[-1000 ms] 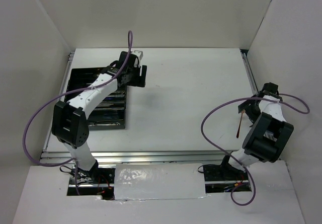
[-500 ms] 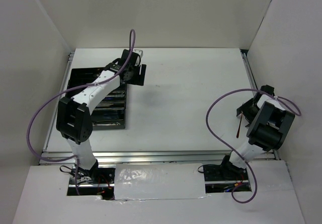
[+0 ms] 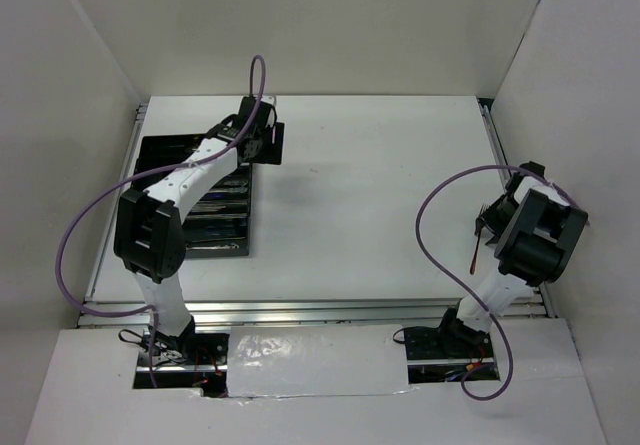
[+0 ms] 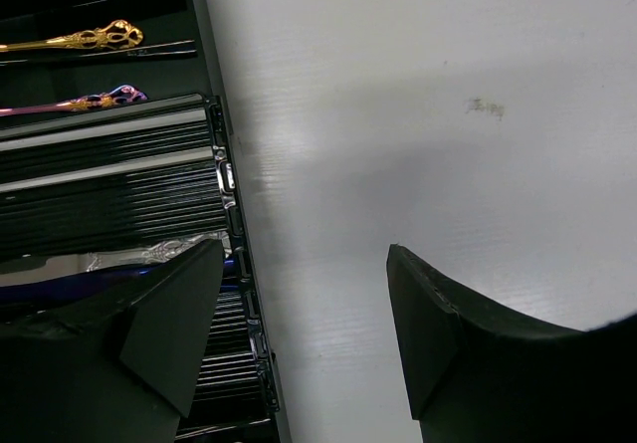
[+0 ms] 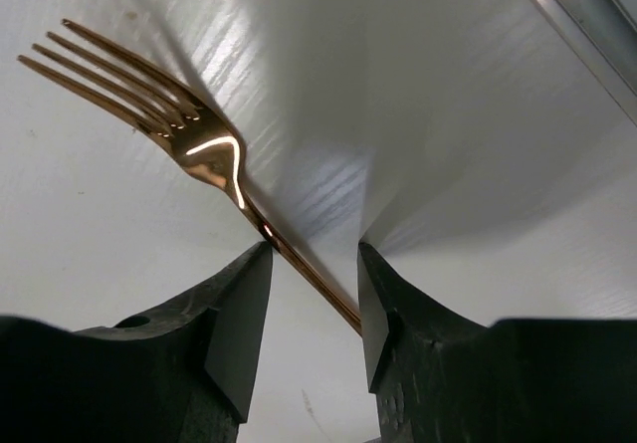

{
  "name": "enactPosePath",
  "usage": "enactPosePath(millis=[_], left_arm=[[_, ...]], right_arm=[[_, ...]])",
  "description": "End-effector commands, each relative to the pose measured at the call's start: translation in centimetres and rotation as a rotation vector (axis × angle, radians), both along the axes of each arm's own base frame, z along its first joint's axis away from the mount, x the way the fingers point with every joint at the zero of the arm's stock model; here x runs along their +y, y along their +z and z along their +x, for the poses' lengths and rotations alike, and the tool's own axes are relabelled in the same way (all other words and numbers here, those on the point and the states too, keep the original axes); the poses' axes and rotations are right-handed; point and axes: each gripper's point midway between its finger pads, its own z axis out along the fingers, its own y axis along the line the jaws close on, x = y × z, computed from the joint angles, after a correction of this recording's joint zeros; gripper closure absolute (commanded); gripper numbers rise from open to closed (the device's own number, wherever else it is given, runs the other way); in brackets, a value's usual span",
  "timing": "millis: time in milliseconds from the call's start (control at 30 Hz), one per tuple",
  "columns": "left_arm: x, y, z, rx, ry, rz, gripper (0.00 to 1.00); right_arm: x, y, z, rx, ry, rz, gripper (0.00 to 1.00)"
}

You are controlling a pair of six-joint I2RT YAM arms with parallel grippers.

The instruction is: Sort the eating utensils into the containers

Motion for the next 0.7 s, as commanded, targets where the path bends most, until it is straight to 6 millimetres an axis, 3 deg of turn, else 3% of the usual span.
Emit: enactPosePath(millis=[0,133,267,433,500,600,667], left_arm=[[0.6,1.5,1.5,-0.061,0.029,0.022,0.21],[0.8,1.7,2.2,-0.067,0.031,0.025,0.21],[0.7,1.7,2.6,-0.069,0.018,0.02,0.21],[0.4,1.7,3.0,-0.047,-0.006,-0.001,0.2],[0.4,1.9,3.3,-0.042,-0.001,-0.021,0.19],[0.9,0.5,3.6,0.017,0.039,-0.054,0.22],[1.7,-0.3,3.4,0.072,0.07,-0.087,0.25]], right_arm=[[0.7,0.4,2.5,-0.04,0.088,0.007,0.53],[2.0,0.0,3.2,-0.007,0.141,0.006,0.58],[3.5,0.2,4.3,0.003,0.197,-0.007,0.71],[6.0,0.2,5.2,0.026,0.271,0.005,1.0],[6.7,1.1,6.0,0.003,0.298,-0.006,1.0],[10.0,3.6,8.5,-0.091,0.409,0.016,1.0],[13.7,5.9,10.4,-0.174,0.537,0.026,1.0]])
